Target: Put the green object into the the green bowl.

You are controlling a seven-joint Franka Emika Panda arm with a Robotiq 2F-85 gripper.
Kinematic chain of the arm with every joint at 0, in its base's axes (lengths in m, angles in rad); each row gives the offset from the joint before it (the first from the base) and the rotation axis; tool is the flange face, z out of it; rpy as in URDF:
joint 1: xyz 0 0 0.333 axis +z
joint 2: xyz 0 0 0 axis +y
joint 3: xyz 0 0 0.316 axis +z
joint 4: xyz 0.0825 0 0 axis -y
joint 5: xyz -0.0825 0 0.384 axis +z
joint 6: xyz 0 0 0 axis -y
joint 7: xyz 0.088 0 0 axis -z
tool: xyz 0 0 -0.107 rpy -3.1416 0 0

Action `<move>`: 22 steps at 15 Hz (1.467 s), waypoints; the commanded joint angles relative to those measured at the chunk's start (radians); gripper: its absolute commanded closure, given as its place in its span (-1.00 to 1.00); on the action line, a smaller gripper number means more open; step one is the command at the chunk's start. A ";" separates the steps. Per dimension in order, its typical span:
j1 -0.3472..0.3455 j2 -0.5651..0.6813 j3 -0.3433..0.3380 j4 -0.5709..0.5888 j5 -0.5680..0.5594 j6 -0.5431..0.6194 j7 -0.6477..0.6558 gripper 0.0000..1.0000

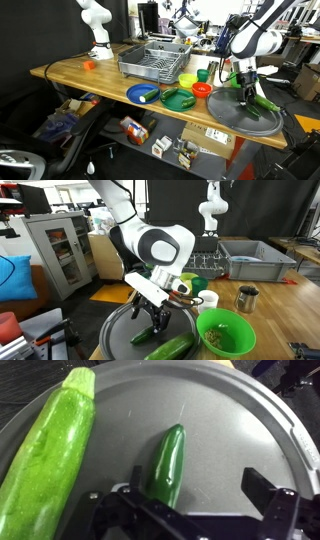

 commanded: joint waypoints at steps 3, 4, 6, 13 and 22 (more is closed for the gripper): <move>-0.001 0.041 0.005 0.054 -0.053 -0.030 0.010 -1.00; -0.002 0.044 0.006 0.058 -0.058 -0.031 0.010 -1.00; -0.002 0.052 0.005 0.066 -0.068 -0.031 0.013 -0.68; -0.006 0.049 0.007 0.074 -0.069 -0.027 0.013 0.37; 0.020 -0.033 0.000 0.047 -0.140 -0.023 0.009 0.88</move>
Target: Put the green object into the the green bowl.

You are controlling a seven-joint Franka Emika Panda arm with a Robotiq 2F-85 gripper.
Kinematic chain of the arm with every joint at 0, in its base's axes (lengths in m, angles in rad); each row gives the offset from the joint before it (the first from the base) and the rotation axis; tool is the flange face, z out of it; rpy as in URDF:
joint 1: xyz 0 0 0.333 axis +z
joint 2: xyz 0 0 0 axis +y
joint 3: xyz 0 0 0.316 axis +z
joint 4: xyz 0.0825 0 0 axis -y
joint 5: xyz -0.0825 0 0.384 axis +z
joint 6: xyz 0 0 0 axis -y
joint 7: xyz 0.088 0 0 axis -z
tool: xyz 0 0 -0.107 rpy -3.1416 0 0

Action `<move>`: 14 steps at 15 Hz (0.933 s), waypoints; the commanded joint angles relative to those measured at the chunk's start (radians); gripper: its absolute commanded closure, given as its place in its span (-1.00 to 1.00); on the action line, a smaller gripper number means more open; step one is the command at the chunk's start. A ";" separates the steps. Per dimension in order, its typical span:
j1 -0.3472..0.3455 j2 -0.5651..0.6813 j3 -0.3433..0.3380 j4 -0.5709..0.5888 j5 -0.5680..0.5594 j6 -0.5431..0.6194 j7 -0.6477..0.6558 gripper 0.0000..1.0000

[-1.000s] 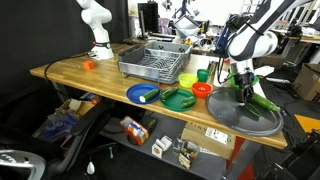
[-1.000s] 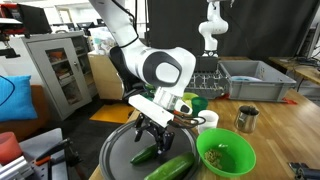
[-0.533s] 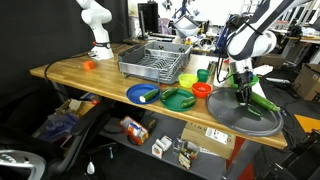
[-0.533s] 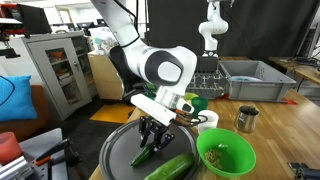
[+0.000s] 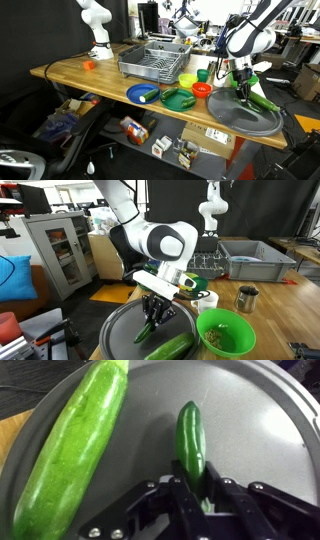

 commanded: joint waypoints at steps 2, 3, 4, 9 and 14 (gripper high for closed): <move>0.032 -0.112 -0.008 -0.044 -0.099 0.007 0.017 0.88; 0.039 -0.140 -0.013 -0.050 -0.121 0.018 0.030 0.88; 0.044 -0.165 -0.018 -0.056 -0.147 0.038 0.042 0.88; 0.020 -0.274 -0.032 -0.066 -0.215 0.189 0.034 0.88; -0.081 -0.312 -0.028 -0.094 -0.079 0.425 -0.153 0.88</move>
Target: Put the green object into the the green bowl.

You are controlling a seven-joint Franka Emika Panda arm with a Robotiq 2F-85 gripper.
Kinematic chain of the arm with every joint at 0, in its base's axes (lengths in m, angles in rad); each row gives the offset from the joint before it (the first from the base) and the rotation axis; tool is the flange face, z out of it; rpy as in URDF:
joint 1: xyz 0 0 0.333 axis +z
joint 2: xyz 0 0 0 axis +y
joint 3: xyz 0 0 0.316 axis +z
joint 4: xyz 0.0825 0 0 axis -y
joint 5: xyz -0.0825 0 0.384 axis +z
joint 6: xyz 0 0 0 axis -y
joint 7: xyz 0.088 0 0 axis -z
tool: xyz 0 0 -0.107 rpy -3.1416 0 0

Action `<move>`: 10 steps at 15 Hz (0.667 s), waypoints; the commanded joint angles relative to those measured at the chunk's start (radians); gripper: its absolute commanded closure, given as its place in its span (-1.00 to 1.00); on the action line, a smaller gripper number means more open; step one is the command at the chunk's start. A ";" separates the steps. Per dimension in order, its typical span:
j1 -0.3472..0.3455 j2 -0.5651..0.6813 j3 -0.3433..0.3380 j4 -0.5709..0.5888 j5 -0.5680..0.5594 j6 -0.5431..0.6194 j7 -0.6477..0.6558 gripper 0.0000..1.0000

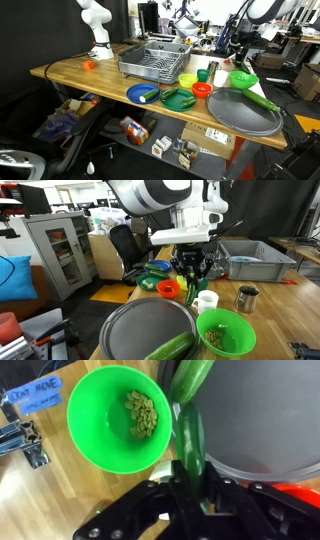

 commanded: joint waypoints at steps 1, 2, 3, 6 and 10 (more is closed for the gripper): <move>-0.089 -0.024 0.022 -0.051 0.113 0.156 -0.173 0.88; -0.117 -0.019 0.027 -0.051 0.149 0.178 -0.232 0.88; -0.160 -0.015 0.049 -0.054 0.220 0.216 -0.329 0.88; -0.262 0.011 0.100 -0.032 0.431 0.232 -0.584 0.88; -0.343 0.065 0.129 0.029 0.640 0.177 -0.865 0.88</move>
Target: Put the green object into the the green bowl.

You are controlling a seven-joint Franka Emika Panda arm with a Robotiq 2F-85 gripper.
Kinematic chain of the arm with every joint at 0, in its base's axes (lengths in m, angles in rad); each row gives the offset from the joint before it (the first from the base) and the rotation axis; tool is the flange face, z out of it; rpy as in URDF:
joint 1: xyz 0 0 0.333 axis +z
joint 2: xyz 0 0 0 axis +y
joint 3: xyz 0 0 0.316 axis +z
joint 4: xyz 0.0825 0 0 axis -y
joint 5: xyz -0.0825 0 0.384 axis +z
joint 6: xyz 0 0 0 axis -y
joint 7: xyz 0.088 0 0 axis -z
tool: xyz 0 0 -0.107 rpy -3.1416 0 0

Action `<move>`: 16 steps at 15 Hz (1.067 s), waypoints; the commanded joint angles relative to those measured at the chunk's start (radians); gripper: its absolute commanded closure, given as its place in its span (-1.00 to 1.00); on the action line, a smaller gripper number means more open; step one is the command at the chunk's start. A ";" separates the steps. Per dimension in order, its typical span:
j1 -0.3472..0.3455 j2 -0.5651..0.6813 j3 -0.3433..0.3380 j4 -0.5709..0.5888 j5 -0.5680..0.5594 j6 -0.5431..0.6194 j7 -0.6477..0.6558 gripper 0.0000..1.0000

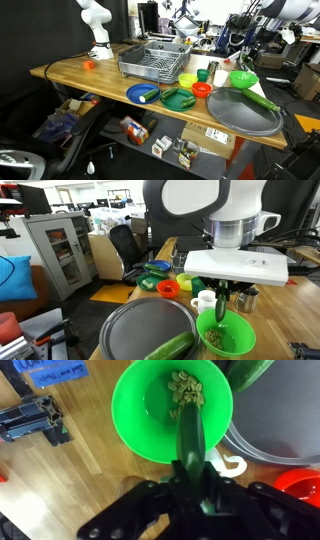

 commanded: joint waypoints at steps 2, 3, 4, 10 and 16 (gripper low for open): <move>-0.072 0.085 0.045 0.085 0.157 -0.053 -0.229 0.88; -0.075 0.109 0.045 0.104 0.170 -0.066 -0.256 0.88; -0.077 0.131 0.044 0.121 0.174 -0.078 -0.275 0.88; -0.061 0.247 0.038 0.223 0.126 -0.157 -0.276 0.88; -0.028 0.208 0.000 0.212 0.013 -0.288 -0.247 -0.55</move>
